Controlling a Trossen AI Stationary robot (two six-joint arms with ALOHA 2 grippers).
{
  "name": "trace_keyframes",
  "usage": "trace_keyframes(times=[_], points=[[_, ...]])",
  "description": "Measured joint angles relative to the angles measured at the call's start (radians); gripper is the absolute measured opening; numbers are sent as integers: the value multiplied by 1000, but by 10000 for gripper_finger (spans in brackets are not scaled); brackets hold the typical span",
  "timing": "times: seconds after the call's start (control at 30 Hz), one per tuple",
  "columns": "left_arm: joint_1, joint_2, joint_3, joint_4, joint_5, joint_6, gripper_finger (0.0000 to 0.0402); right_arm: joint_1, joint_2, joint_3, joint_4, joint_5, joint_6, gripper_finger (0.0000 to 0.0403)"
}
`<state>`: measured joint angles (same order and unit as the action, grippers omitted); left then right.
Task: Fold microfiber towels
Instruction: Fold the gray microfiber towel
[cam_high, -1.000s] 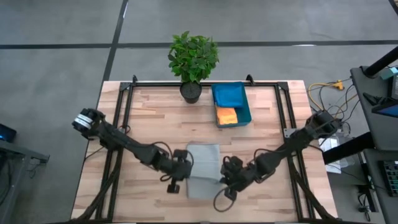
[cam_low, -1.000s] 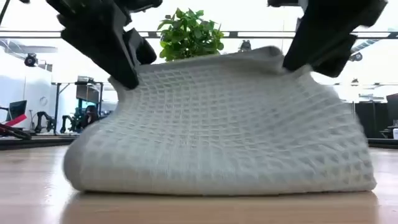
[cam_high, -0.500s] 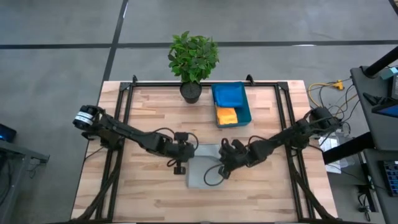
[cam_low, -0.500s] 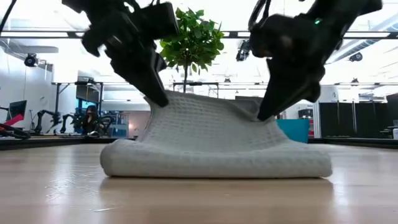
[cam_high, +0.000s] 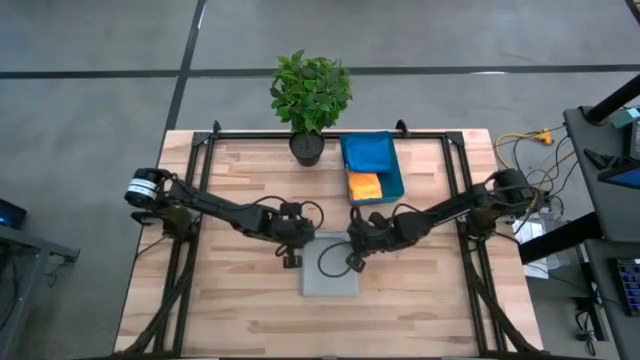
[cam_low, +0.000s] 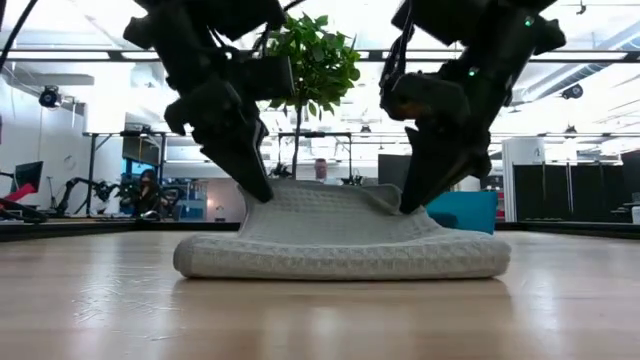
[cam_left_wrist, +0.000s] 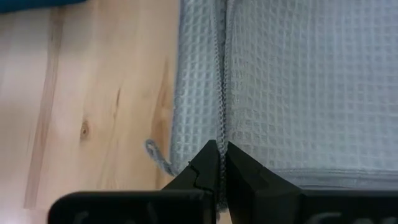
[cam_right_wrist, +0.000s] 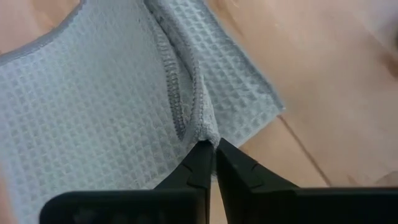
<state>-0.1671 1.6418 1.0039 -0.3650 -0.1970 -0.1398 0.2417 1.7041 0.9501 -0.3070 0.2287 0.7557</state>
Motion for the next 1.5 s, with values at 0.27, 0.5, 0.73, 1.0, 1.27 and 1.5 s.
trace_keyframes(times=[0.27, 0.5, 0.73, 1.0, 1.27, 1.5], points=[[56, 9, 0, -5, -68, 131, 34, -85, -16, 13, -51, 60, -54, 55], [111, -97, 6, -37, -135, 149, 135, -111, -139, 25, -55, 61, -164, 127], [86, -170, 4, -24, 138, 184, 185, -39, -234, 24, -23, -70, -265, 178], [-130, -76, 3, 93, 214, 212, 188, 163, -130, 16, 123, -91, -458, 200], [-264, 73, 3, 246, 46, 37, 188, 224, 55, 36, 149, -35, -529, 210], [-278, 218, 12, 254, 35, -146, 187, 226, 173, 41, 139, -37, -514, 190]])
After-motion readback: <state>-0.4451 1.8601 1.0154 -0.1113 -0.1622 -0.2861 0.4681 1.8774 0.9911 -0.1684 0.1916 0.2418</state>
